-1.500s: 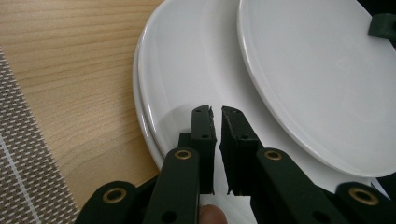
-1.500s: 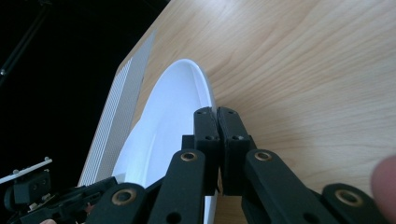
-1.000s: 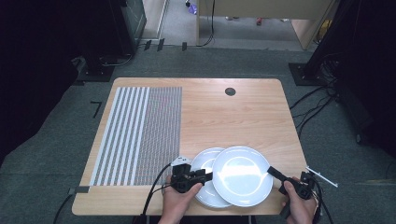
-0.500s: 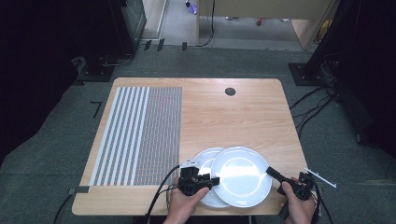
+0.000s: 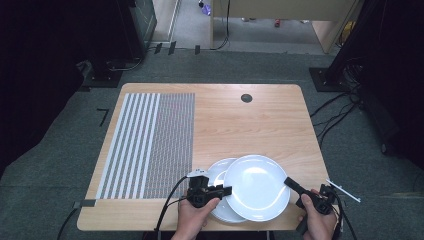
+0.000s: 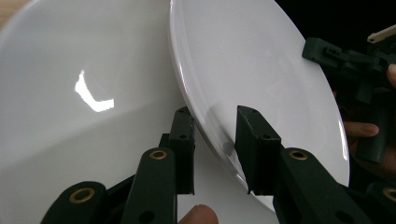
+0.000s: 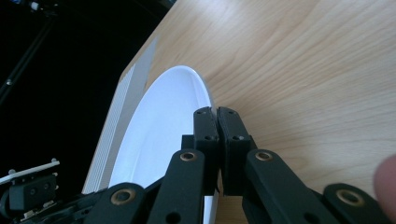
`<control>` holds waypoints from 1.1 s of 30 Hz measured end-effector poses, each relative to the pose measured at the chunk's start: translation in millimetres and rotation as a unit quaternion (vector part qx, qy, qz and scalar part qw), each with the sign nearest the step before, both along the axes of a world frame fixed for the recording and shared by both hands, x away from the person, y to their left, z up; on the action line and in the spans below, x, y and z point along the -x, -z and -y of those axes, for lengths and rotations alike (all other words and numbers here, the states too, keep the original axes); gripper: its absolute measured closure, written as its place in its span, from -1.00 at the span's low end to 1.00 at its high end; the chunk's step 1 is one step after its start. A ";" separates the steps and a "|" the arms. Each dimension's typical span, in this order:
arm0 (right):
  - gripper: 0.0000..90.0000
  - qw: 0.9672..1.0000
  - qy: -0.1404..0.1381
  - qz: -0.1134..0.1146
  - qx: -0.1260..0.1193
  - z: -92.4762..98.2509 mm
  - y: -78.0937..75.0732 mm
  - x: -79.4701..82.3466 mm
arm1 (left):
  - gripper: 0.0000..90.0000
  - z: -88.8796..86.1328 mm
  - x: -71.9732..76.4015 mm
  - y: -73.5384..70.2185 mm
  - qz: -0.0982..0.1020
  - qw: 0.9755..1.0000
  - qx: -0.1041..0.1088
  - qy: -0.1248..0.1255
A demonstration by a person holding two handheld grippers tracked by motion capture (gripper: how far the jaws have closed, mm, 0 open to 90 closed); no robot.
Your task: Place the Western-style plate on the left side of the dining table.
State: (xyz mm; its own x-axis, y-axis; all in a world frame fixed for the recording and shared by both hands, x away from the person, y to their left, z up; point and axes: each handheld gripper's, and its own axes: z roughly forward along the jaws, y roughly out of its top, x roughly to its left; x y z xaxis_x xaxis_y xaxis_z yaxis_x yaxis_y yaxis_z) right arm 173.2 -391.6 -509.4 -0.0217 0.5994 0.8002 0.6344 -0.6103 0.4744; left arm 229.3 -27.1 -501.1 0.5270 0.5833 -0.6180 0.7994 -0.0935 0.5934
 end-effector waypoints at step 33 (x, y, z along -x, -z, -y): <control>0.96 0.999 -0.036 0.040 0.007 -68.9 -34.9 -43.4 | 0.60 -69.2 -17.5 -36.3 0.025 0.998 0.004 -0.060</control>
State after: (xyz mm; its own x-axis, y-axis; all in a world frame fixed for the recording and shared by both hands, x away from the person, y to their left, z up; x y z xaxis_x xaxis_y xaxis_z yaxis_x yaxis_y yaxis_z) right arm 216.6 -322.7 -474.4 -0.1282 0.6046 0.7862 0.6356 -0.5585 0.5331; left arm 246.8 42.2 -464.8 0.4833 0.6393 -0.5981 0.7746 0.0061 0.6325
